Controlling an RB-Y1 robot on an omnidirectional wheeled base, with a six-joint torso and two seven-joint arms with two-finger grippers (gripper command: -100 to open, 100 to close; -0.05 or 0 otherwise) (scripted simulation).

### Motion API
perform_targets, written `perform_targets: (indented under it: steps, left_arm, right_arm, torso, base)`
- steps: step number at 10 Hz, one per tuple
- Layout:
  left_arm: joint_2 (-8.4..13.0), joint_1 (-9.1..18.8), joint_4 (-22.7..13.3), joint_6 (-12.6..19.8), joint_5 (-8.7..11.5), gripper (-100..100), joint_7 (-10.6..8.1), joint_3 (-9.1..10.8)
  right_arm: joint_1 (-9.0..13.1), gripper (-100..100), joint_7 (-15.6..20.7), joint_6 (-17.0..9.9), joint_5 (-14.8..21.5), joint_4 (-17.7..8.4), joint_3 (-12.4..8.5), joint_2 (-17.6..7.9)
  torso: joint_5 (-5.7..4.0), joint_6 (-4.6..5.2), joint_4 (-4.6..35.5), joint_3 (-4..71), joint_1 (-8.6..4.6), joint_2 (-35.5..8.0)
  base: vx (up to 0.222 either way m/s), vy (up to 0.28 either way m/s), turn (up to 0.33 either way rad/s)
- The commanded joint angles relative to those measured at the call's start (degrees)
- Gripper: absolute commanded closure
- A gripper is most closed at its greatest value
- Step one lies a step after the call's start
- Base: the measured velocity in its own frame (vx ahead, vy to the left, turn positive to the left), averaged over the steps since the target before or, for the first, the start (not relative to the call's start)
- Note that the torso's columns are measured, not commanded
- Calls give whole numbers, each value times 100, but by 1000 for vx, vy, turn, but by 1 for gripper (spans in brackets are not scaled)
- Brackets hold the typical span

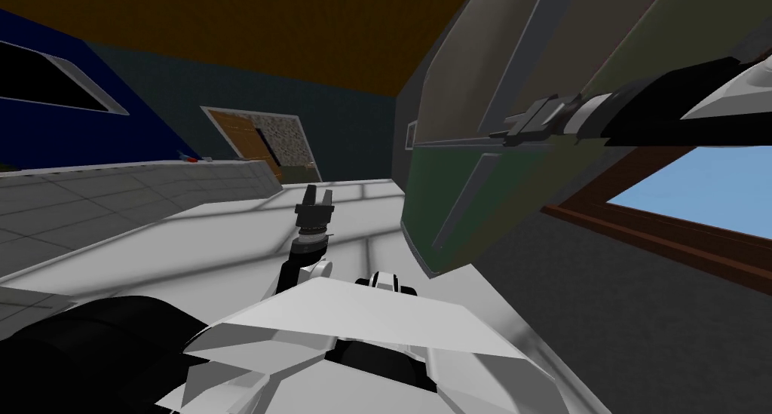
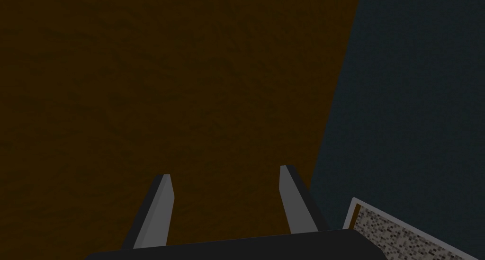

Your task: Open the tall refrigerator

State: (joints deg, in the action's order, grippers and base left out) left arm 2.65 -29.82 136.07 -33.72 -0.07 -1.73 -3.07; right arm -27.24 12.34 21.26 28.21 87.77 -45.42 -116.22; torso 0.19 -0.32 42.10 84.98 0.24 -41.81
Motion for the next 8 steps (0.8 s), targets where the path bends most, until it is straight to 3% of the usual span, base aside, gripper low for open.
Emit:
perform_targets:
  steps: [1, 5, 8]
  left_arm:
    - [0, -1, 0, 0, 0, 0, 0, 0]
    - [0, -2, 0, 0, 0, 0, 0, 0]
    - [0, -1, 0, 0, 0, 0, 0, 0]
  right_arm:
    - [-57, 100, -43, -112, 4, -243, 76, -152]
    - [-106, 100, -111, -215, 39, -451, 166, -276]
    - [-155, 100, -179, -317, 75, -660, 255, -400]
  torso:
    - [-2, 8, 2, 6, -2, 8]
    - [4, 3, -2, 23, 9, 32]
    - [10, -2, 7, 12, 8, 9]
  base:
    - [45, 382, -173]
    - [33, 307, -100]
    - [-30, 330, -96]
